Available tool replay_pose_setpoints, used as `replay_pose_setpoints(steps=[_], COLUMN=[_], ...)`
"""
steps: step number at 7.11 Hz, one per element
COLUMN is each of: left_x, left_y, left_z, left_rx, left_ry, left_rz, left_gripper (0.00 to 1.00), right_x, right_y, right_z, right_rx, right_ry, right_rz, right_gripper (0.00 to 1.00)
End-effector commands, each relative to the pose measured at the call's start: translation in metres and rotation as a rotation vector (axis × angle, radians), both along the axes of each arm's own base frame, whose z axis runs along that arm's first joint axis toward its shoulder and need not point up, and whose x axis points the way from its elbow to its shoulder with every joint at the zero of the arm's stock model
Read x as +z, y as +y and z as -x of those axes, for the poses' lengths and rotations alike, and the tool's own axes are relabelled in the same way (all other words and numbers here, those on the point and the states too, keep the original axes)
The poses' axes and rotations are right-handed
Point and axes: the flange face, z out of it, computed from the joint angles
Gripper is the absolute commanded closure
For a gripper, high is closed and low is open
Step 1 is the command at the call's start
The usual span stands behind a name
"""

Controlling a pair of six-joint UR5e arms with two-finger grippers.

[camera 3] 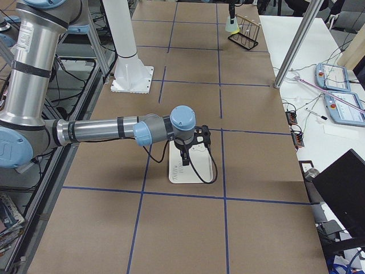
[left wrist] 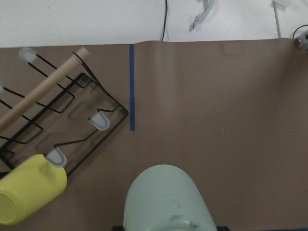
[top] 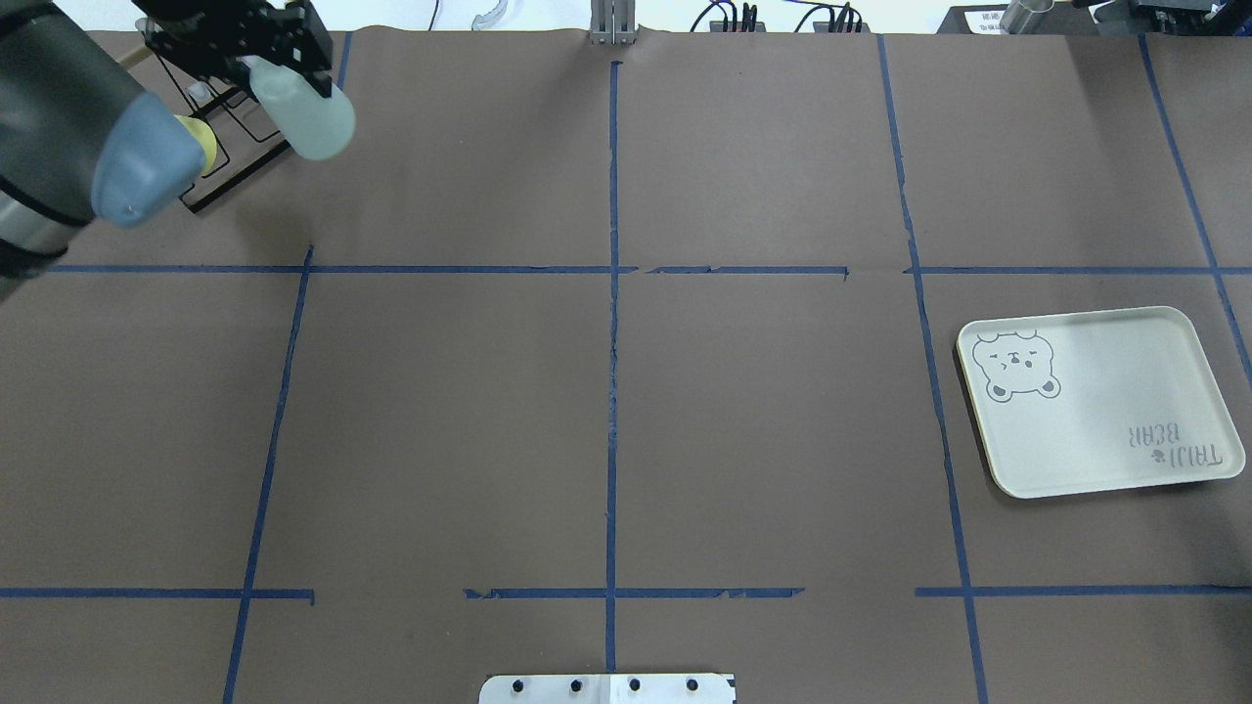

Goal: Left arm grabs green cup and hands to right arm on tray

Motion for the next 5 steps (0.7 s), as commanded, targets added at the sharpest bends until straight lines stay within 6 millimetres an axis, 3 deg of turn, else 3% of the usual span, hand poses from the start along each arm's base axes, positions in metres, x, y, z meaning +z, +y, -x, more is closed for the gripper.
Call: replay_pose_setpoints(steps=[1, 2, 4, 5], left_x=[-0.068, -0.091, -0.100, -0.087], left_y=[0.100, 0.132, 0.173, 0.168], left_z=[-0.055, -0.072, -0.097, -0.107], left_rx=[-0.007, -0.008, 0.015, 0.008], left_ry=[0.186, 0.299, 0.581, 0.724], left_rz=[0.098, 0.132, 0.167, 0.144], left_gripper=[1.00, 0.99, 0.99, 0.99], right_x=[-0.055, -0.096, -0.181, -0.224], right_y=[-0.006, -0.008, -0.007, -0.008], right_z=[0.077, 0.110, 0.168, 0.181], right_rx=[0.069, 0.106, 0.106, 0.106], right_ry=[-0.125, -0.234, -0.433, -0.527], right_rz=[0.071, 0.104, 0.205, 0.247], right_gripper=[0.00, 0.00, 0.00, 0.00])
